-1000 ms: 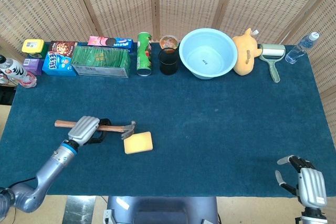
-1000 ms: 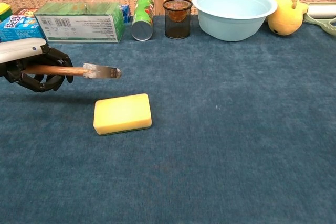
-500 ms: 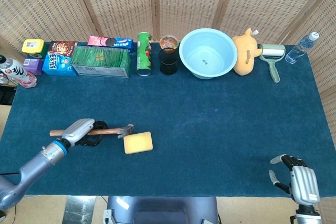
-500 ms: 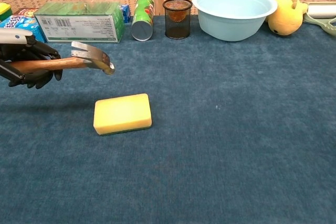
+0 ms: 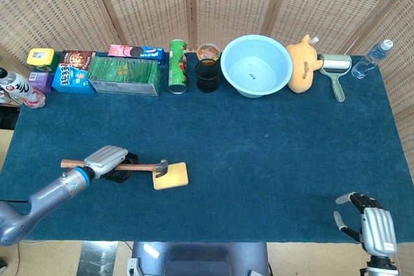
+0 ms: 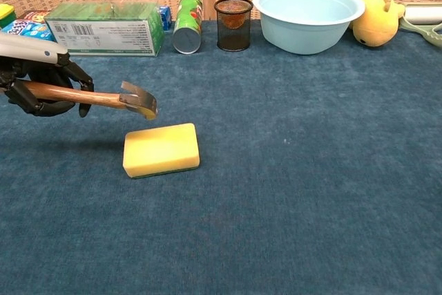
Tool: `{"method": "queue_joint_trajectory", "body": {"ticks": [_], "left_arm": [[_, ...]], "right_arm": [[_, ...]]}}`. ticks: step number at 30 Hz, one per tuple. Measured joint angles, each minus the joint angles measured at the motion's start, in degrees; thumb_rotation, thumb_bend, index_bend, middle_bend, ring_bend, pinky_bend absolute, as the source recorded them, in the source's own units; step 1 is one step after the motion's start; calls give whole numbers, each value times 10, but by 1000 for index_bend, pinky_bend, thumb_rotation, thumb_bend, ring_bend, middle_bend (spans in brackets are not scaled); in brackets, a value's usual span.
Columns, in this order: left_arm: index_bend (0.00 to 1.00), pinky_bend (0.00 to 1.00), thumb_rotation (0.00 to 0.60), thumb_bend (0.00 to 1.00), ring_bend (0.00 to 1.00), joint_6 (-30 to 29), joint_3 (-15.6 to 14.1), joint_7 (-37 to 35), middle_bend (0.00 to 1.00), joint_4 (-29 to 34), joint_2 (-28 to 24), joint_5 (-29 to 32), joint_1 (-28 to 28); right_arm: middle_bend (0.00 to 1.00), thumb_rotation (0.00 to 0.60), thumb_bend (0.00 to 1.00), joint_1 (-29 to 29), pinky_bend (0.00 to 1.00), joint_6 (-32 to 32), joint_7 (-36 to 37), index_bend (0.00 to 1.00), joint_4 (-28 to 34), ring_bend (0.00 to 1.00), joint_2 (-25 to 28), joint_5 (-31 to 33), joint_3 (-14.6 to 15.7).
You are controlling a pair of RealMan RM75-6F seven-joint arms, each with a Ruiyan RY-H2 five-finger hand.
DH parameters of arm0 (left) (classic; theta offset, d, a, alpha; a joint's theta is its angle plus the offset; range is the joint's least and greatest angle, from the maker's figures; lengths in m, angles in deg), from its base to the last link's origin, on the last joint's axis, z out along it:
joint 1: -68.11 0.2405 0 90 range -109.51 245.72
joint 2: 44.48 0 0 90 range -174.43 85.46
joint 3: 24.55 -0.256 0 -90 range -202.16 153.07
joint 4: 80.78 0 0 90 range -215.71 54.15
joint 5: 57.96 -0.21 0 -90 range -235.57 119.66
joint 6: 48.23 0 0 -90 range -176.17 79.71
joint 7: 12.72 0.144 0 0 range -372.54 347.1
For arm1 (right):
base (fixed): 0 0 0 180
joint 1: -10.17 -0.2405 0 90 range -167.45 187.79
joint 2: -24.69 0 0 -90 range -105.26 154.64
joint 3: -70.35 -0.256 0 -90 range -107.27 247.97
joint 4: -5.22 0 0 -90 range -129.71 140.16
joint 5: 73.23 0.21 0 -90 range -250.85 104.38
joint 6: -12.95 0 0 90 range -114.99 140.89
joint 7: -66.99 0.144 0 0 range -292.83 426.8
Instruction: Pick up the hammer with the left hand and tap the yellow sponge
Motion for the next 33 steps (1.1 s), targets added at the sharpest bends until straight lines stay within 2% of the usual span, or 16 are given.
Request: {"method": "queue_joint_trajectory", "body": {"ticks": [13,24,33], "left_arm": [[576,800,600,618,786,70,11,9,746,-6,21,94,-37],[576,801,600,673,785,92,12,-2,747,-14,16,91,-38],[576,802,600,667,785,127,15,-17,746,-23,23,85,-46]], "right_arm": [[460,600,368,5,378,5,8,469,-6,425,0,1,0],[460,600,368,4,378,3,7,469,-5,425,0,1,-1],[460,600,368,8,378,6,11,469,-6,425,0,3,-1]]}}
